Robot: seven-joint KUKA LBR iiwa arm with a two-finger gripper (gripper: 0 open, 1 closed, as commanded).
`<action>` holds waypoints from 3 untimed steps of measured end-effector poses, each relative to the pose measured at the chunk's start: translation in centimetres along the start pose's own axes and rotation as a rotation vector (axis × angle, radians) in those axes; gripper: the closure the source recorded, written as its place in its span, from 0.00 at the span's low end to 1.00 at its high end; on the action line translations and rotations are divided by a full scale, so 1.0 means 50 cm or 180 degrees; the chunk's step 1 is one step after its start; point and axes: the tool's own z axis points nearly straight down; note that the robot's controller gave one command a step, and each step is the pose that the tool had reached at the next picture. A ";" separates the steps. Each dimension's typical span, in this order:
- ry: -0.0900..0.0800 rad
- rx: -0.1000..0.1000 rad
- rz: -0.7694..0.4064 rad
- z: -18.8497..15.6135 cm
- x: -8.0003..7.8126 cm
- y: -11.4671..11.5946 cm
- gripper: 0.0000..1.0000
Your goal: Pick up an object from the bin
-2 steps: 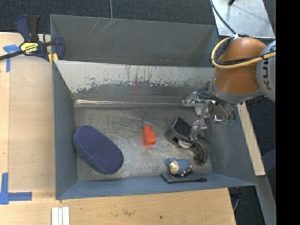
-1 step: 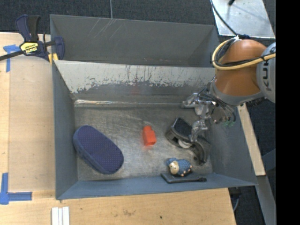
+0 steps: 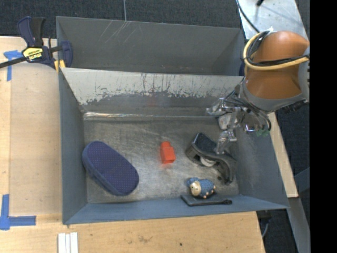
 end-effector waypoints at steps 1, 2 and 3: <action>0.0026 -0.0005 0.0493 0.167 0.039 -0.022 0.00; 0.0071 -0.0009 0.0486 0.172 0.044 -0.021 1.00; 0.0019 -0.0006 -0.1268 -0.032 0.026 -0.003 1.00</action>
Offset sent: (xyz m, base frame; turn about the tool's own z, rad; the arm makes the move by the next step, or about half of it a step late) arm -0.0244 -0.0135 -0.1080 0.1663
